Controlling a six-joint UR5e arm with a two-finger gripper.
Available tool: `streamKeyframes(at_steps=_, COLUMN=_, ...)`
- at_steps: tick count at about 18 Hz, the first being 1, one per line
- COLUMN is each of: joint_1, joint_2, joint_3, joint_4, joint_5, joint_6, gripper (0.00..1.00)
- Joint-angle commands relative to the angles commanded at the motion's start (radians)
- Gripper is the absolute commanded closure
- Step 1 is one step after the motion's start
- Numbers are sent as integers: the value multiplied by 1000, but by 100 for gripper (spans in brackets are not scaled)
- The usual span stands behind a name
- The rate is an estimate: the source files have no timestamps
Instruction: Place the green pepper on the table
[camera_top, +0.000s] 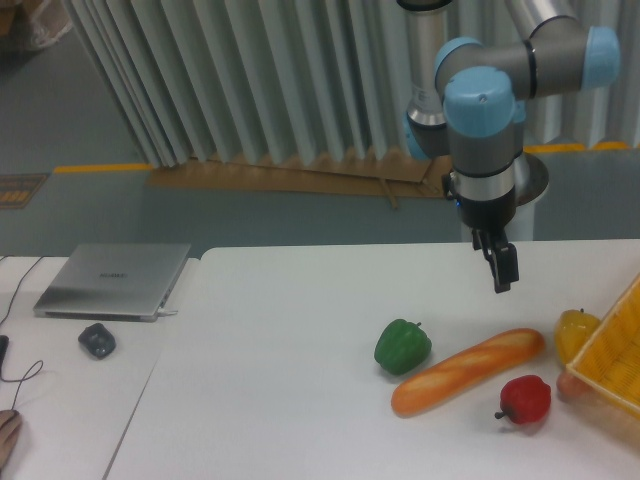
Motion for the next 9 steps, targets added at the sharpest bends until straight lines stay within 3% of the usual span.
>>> streamKeyframes(at_steps=4, joint_1=-28, joint_2=54, joint_3=-9, joint_4=1, joint_5=-82, joint_6=-5, gripper=0)
streamKeyframes(at_steps=9, joint_1=-19, joint_2=71, joint_3=-14, joint_4=3, joint_5=-36, joint_6=-29, gripper=0)
